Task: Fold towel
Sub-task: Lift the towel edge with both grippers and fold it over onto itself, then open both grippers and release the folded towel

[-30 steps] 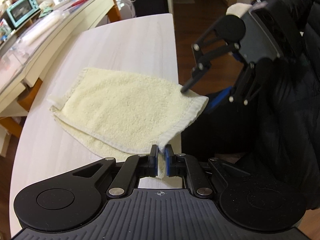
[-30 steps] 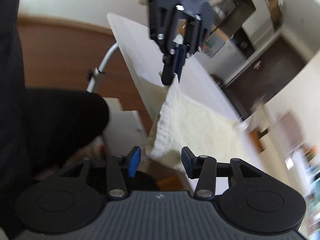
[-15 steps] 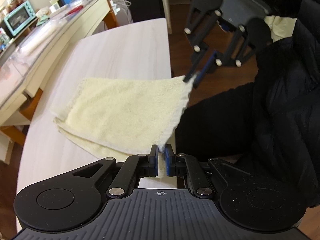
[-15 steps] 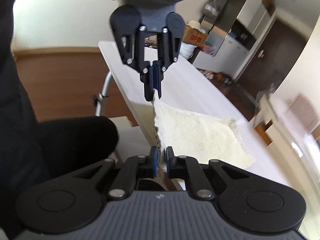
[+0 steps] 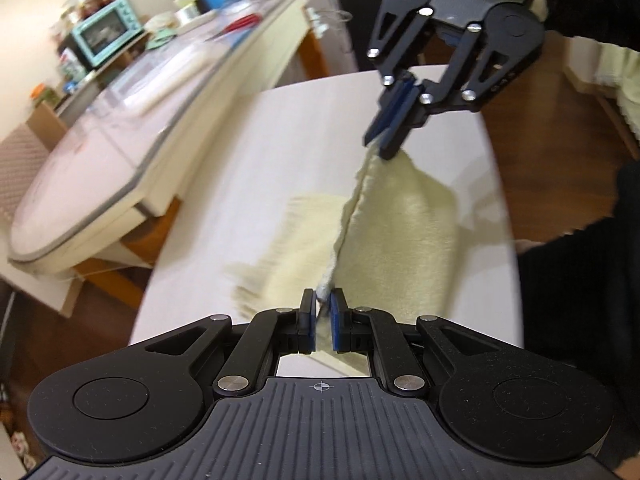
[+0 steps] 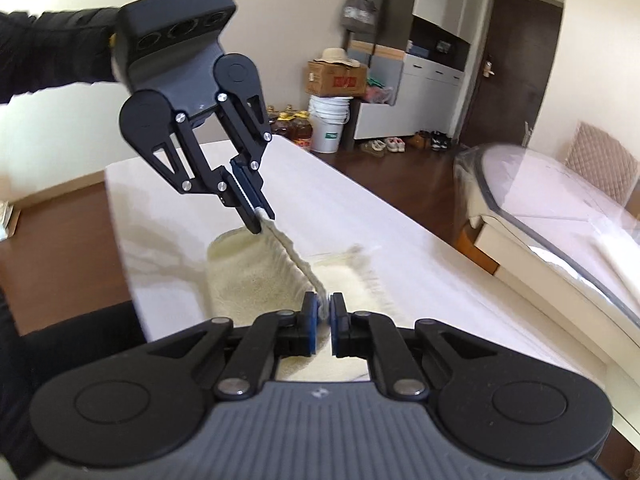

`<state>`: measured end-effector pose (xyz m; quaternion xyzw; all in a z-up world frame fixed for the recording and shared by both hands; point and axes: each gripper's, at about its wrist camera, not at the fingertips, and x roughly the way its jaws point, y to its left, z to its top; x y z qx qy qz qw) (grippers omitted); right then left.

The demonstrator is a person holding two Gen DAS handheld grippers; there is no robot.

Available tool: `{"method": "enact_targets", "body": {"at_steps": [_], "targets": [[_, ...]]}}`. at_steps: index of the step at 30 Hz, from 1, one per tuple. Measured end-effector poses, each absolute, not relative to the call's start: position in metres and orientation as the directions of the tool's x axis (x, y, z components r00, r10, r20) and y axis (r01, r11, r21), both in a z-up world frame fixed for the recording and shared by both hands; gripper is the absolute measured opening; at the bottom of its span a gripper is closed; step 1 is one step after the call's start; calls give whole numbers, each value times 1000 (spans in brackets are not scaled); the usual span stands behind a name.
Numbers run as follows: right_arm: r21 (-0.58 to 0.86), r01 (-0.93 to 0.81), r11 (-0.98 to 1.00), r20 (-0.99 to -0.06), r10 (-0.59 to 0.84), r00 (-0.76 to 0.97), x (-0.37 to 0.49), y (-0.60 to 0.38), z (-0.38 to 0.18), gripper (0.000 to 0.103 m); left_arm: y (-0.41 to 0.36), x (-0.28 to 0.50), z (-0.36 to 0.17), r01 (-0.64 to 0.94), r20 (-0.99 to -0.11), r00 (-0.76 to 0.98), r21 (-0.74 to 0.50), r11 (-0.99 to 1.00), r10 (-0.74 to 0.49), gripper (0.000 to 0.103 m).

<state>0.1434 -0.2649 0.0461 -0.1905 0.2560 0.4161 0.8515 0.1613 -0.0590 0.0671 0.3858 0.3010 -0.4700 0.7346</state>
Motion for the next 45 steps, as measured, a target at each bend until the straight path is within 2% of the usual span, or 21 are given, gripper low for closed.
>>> {"method": "enact_targets", "body": {"at_steps": [15,28,32,35,43,45], "targets": [[25,-773,634,-642,603,474,216,-285,11,8,-68,229,24,914,-834,371,251,318,-409,8],[35,-756,653,-650,590,479,218,-290,3,10,-66,233,18,901,-836,382,240,363,-395,13],[15,-741,672,-650,570,503,224,-287,2,22,-67,232,17,893,-830,396,249,375,-392,13],[8,-733,680,-646,563,516,226,-287,2,22,-68,232,16,887,-827,406,254,385,-390,13],[-7,-692,722,-621,539,569,216,-293,12,24,-66,231,16,859,-810,449,275,431,-377,23],[-4,-678,735,-612,534,583,210,-296,15,26,-62,230,20,840,-797,473,279,465,-376,32]]}}
